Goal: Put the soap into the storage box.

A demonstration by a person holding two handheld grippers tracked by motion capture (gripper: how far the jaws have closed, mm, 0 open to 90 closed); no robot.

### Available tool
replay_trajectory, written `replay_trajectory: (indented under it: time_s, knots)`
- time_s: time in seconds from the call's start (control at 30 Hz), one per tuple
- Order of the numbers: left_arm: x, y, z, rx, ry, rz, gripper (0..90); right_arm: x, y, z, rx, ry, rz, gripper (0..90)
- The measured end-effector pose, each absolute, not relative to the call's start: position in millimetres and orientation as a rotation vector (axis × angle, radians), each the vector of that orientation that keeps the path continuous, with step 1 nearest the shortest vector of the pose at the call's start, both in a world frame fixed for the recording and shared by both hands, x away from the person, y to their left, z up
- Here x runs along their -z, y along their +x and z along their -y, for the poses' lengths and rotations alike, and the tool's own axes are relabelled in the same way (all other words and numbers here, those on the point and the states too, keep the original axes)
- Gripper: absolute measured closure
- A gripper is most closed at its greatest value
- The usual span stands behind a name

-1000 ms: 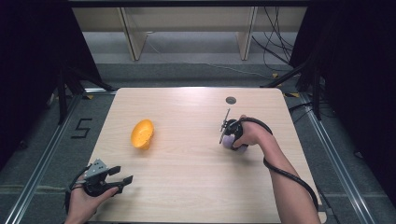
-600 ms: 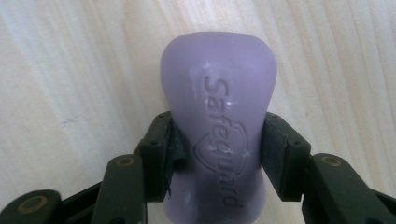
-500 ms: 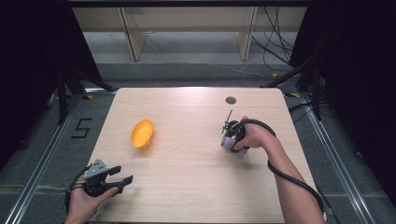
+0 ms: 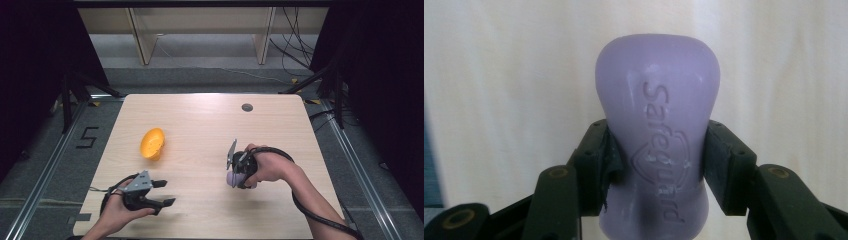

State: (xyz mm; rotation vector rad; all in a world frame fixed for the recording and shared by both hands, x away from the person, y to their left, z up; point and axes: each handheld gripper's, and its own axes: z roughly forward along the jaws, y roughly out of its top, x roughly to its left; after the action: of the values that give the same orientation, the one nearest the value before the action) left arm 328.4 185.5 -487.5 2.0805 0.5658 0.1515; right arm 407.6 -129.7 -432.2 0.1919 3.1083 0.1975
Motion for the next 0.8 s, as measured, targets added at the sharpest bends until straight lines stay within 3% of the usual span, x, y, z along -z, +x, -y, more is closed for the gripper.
replay_trajectory:
  time_s: [0.17, 0.33, 0.6, 0.8]
  knots:
    - [478.8, 342.0, -148.2, -0.036, 2.042, -0.478, 29.6, 427.9, 390.0, 112.0, -0.240, 0.076, -3.109, 50.5]
    - [474.3, 345.6, -139.1, -0.037, 2.025, -0.458, 28.8, 424.5, 381.0, 104.0, -0.342, 0.112, -3.046, 50.5]
    - [471.1, 356.5, -158.1, -0.050, 1.923, -0.637, 32.1, 444.8, 337.6, 102.3, -0.434, 0.143, -2.403, 50.6]
    - [458.6, 368.9, -142.6, 0.045, 1.834, -0.692, 34.8, 449.8, 324.1, 95.7, -0.397, 0.024, -2.273, 50.5]
